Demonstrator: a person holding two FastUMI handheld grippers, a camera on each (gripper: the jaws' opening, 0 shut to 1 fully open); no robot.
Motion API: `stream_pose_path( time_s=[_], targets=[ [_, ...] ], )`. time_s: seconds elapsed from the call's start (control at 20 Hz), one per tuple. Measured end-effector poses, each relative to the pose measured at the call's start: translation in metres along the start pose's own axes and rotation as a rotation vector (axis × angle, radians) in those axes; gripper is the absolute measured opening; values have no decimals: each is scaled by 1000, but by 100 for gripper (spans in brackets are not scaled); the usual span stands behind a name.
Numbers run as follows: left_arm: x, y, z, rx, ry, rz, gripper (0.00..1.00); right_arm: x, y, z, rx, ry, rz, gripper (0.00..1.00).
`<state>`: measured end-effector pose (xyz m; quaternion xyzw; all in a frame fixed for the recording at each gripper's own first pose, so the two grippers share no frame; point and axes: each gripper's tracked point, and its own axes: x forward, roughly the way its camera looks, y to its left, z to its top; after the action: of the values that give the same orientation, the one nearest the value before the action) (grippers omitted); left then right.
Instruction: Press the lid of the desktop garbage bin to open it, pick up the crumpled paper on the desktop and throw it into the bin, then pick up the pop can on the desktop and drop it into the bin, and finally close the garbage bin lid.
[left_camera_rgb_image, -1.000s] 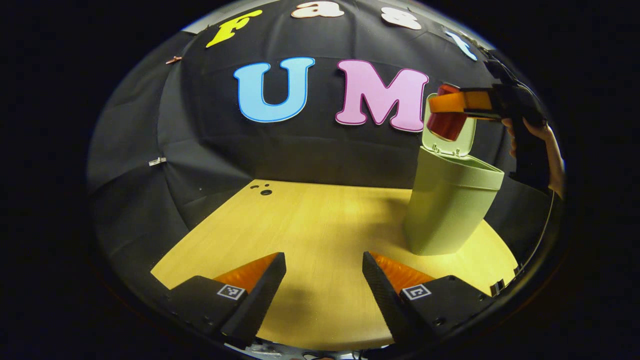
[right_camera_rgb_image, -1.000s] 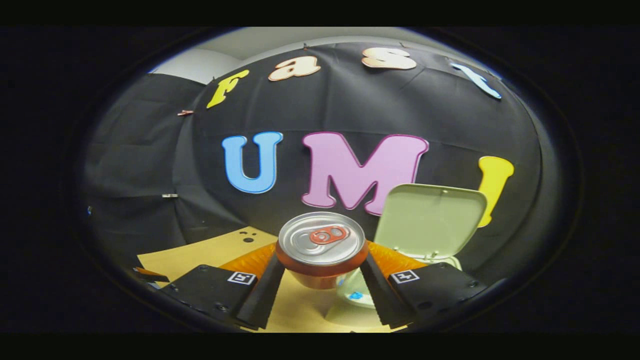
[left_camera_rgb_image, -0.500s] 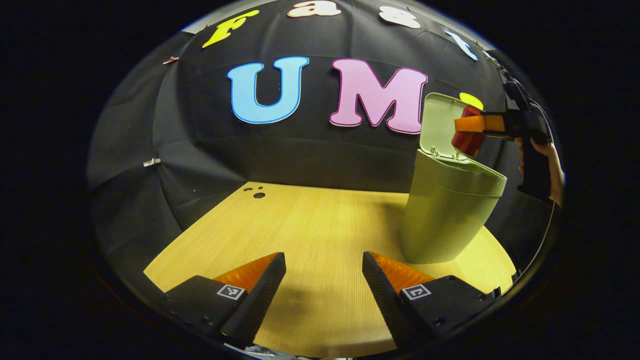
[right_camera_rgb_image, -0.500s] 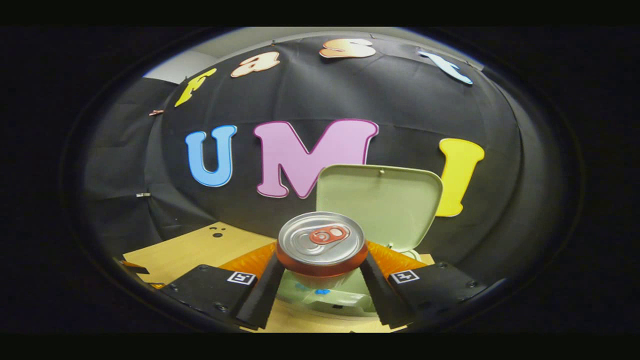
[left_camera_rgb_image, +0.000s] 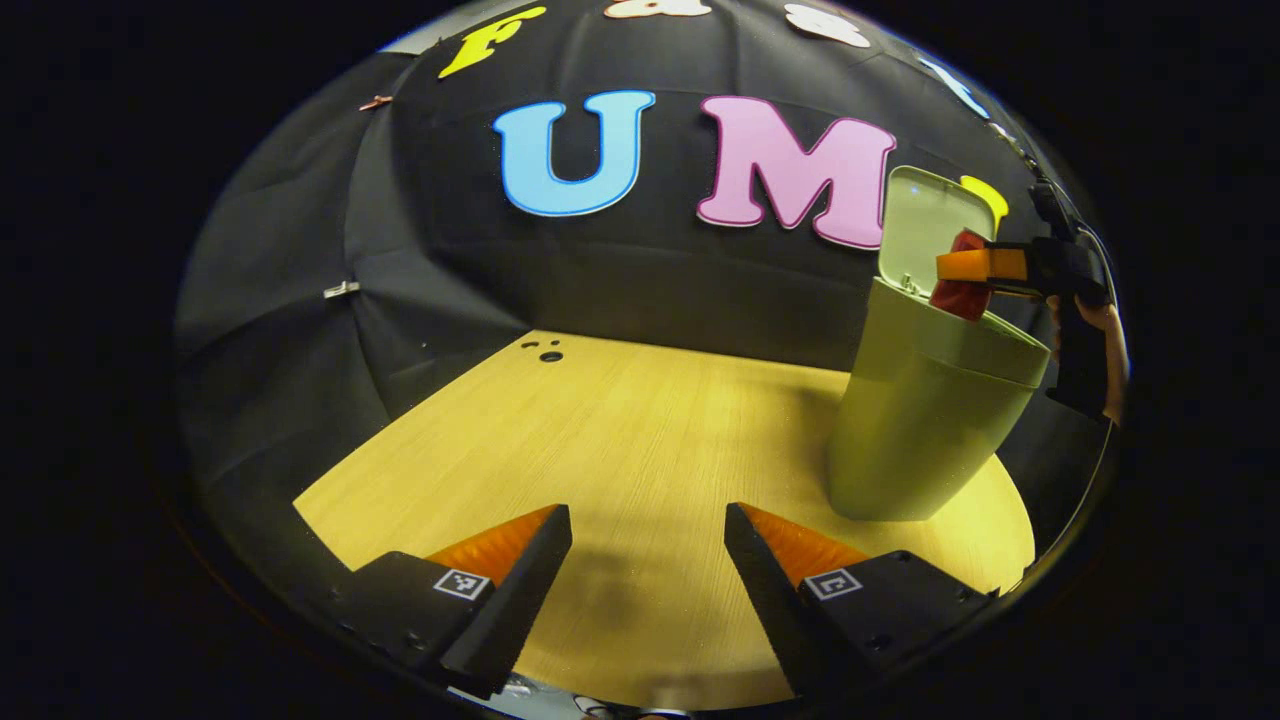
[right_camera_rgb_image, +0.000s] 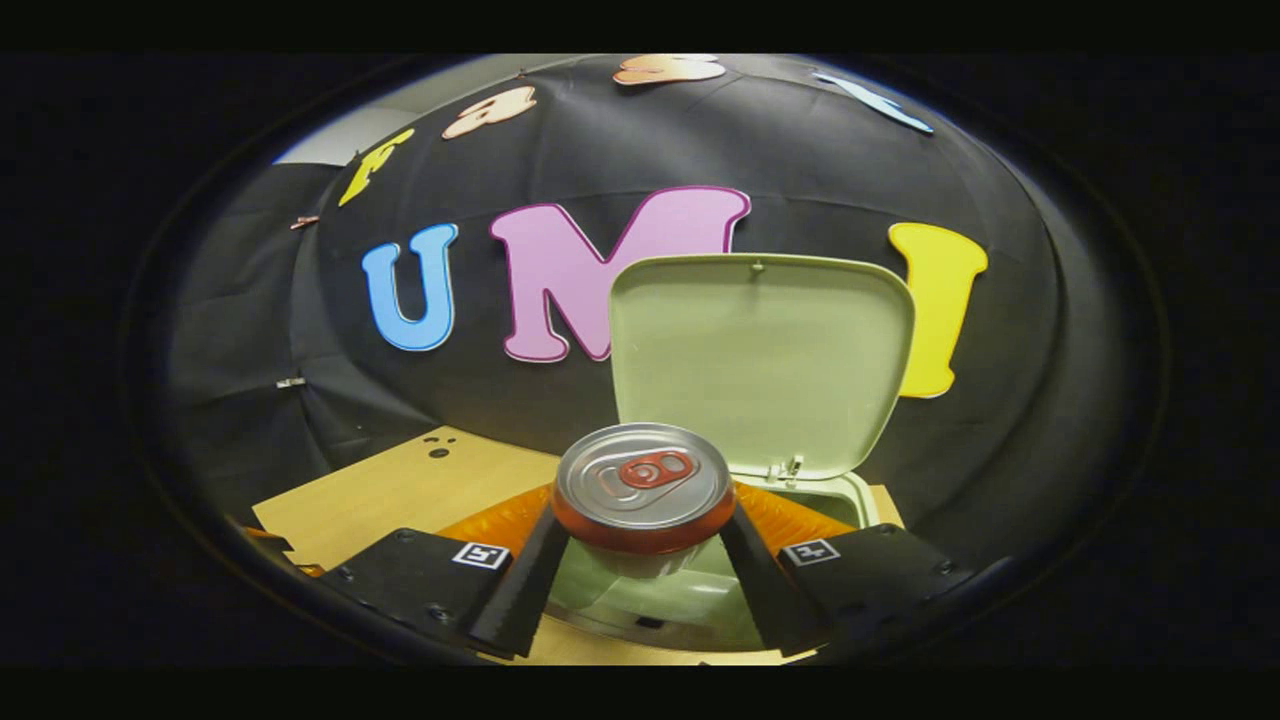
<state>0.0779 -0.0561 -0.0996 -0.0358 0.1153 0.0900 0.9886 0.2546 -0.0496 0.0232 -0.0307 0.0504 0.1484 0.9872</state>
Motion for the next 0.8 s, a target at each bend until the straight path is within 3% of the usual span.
stream_pose_path(
  time_s=[0.15,0.3,0.45,0.55,0.6,0.65,0.8],
  targets=[
    [-11,5,-2,-46,4,38,98,9,4,-10,23,25,11,84],
    [-23,18,-11,-8,31,65,98,13,5,-11,21,28,10,80],
    [-30,30,-17,0,52,72,98,9,3,-8,2,23,-11,87],
    [-31,33,-12,-9,50,59,98,2,4,-3,-8,13,-30,94],
    [-31,34,-7,-2,43,49,98,-2,4,3,-11,2,-42,92],
    [-31,35,-3,11,32,35,98,-6,4,9,-15,-9,-56,97],
    [-29,39,8,66,4,-19,98,-24,8,30,-23,-34,-105,97]
  ],
)
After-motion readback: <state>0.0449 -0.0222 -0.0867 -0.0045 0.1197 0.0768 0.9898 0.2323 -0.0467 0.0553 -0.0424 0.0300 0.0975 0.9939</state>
